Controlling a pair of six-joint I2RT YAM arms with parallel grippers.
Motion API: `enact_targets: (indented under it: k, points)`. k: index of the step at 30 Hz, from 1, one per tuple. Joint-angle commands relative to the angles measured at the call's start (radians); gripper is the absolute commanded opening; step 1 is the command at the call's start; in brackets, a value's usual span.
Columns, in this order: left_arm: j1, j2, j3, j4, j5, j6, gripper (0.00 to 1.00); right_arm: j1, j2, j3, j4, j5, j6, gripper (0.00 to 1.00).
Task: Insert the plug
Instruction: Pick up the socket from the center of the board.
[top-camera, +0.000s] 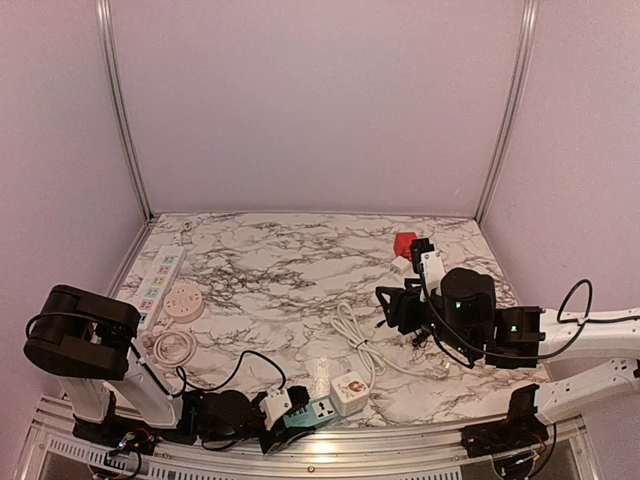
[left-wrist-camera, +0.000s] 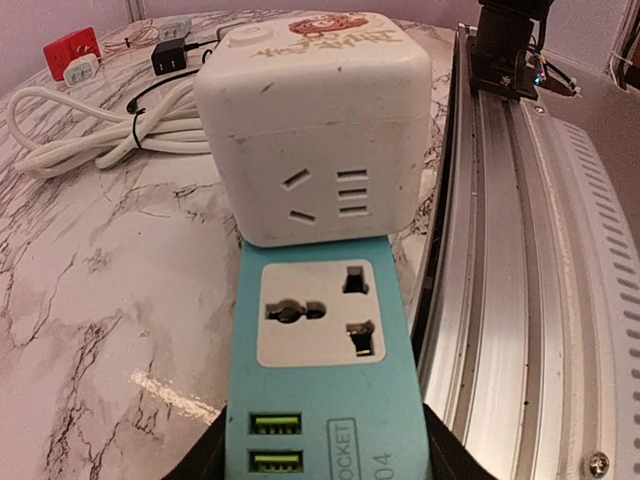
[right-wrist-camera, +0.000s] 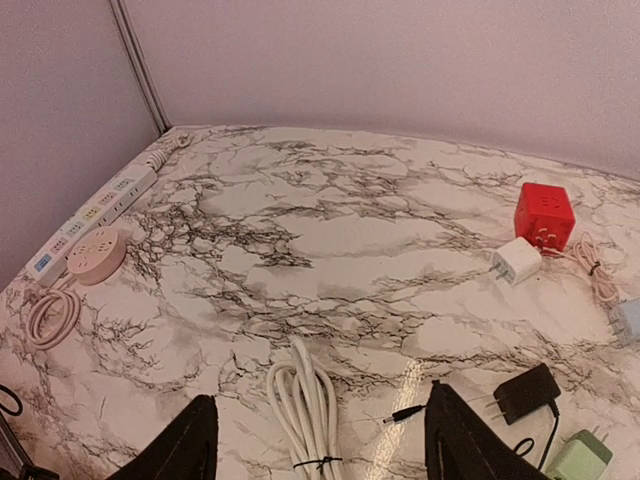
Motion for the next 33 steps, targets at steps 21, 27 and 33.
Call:
enact_targets:
  k: [21, 27, 33]
  points:
    - [-0.025, -0.004, 0.024, 0.029, 0.040, 0.026, 0.00, -0.089, 0.237, 0.136, -0.206, 0.112, 0.178, 0.78]
    - [-0.025, -0.005, 0.025, 0.022, 0.038, 0.025, 0.00, -0.264, 0.283, 0.083, -0.187, -0.032, 0.271, 0.77]
    - [-0.025, -0.002, 0.028, 0.022, 0.038, 0.024, 0.00, -0.285, 0.370, 0.120, -0.269, 0.054, 0.364, 0.77]
